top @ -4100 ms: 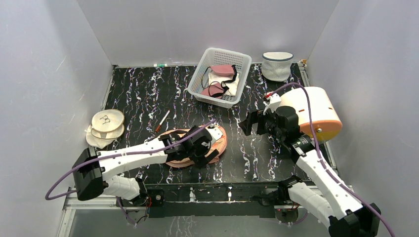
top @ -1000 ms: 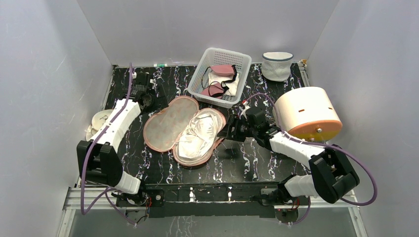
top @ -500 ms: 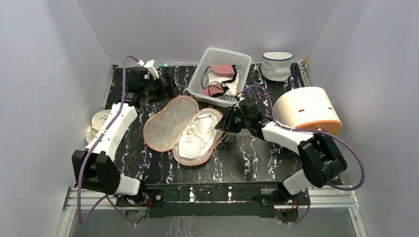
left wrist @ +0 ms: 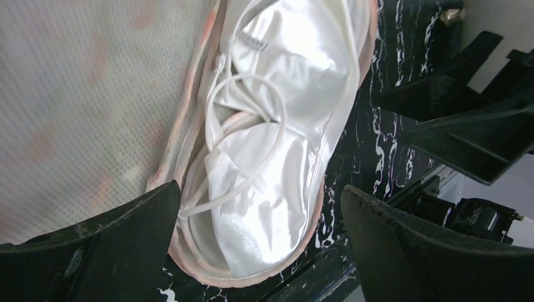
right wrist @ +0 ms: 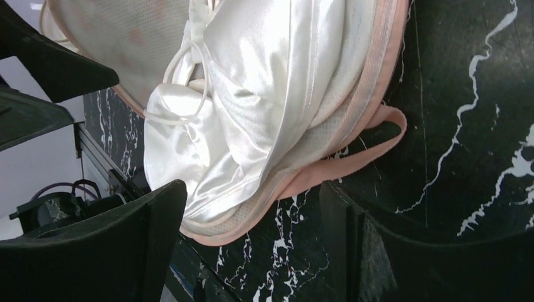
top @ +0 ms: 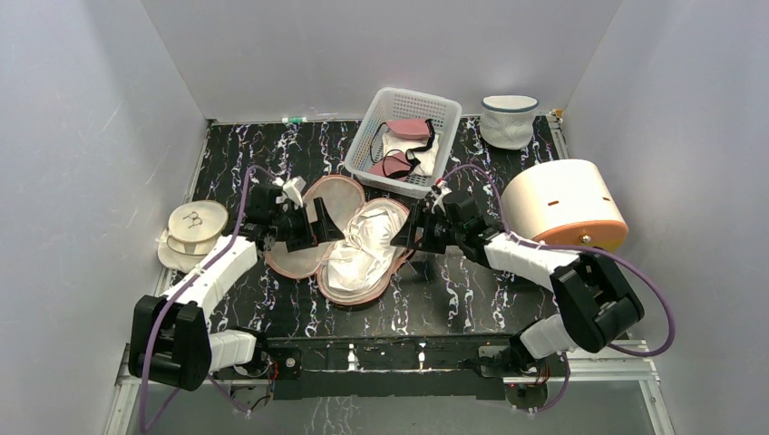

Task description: Unzip the laundry bag and remove the bra

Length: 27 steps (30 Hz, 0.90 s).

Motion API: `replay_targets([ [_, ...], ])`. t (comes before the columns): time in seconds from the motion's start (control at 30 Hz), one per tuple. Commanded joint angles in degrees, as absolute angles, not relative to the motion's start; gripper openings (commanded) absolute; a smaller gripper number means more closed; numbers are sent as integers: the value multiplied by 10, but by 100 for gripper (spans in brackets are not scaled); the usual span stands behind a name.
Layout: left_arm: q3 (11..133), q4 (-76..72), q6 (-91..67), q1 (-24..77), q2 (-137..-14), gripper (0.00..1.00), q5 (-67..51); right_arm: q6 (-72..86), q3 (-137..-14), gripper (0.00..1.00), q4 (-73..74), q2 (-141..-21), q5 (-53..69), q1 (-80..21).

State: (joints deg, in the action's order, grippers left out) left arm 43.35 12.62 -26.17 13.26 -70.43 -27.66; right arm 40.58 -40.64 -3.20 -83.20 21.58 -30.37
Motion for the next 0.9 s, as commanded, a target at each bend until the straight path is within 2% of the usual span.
replay_targets([
  [0.0, 385, 97, -310, 150, -688, 98, -300, 388, -384, 77, -61, -777, 216, -306],
  [0.17, 340, 90, -349, 200, -684, 98, -273, 379, -360, 79, -46, -733, 200, -306],
  [0.37, 294, 61, -463, 329, -645, 98, -218, 369, -340, 79, -38, -707, 180, -305],
  [0.5, 258, 21, -531, 379, -607, 98, -209, 361, -342, 79, -29, -704, 177, -305],
  [0.67, 351, 109, -469, 384, -600, 98, -171, 355, -342, 78, -30, -710, 179, -305],
  [0.87, 497, 203, -357, 371, -643, 98, -56, 355, -355, 76, -37, -734, 202, -305],
])
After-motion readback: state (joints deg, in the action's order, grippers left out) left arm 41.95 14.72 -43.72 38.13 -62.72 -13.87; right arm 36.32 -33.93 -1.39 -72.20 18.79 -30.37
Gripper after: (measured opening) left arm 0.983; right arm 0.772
